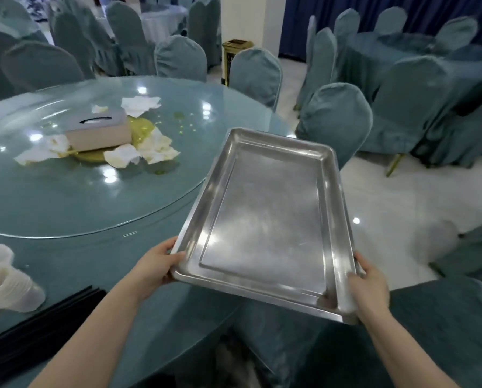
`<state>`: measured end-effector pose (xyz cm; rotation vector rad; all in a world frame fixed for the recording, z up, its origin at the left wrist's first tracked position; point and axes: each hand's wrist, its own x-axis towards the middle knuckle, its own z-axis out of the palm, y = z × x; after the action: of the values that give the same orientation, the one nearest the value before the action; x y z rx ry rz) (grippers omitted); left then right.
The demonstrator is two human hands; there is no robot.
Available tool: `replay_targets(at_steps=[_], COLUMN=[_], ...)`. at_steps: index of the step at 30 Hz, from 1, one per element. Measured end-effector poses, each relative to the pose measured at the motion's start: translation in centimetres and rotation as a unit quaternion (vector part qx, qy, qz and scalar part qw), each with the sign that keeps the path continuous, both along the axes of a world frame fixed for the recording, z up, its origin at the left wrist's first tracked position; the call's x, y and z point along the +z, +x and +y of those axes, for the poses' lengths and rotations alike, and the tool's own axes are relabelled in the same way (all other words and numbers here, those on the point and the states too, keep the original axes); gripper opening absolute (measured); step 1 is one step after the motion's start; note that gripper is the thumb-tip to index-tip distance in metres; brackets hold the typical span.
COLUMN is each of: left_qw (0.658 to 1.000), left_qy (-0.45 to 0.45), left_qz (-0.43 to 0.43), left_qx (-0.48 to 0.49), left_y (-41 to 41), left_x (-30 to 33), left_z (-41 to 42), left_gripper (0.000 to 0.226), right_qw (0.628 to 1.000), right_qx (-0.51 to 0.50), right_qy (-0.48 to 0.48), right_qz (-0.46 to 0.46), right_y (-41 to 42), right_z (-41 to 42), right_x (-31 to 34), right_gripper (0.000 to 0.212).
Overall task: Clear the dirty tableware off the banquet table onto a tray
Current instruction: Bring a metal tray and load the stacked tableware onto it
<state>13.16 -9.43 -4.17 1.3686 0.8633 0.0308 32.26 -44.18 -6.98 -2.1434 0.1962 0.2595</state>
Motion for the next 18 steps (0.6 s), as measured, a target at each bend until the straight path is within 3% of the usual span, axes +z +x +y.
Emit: replay_targets(at_steps=[8,18], left_qw=[1.000,0.997], left_qy=[-0.022,0.039], left_qz=[0.016,0.055], left_qx=[-0.009,0.035], left_y=[3.7,3.0], left_x=[-2.2,-5.7], left_z=[1.5,2.3], left_gripper=[0.034,0.027], right_qw=[0.999,0.999], right_qx=[-0.040,-0.023], right_qy=[-0.024,-0.039], right_qz=[0.011,0.005], right_y=[1.5,3.4], right_z=[0.2,3.0], right_x=[-2.2,-4.0], right_gripper=[0.058,0.054])
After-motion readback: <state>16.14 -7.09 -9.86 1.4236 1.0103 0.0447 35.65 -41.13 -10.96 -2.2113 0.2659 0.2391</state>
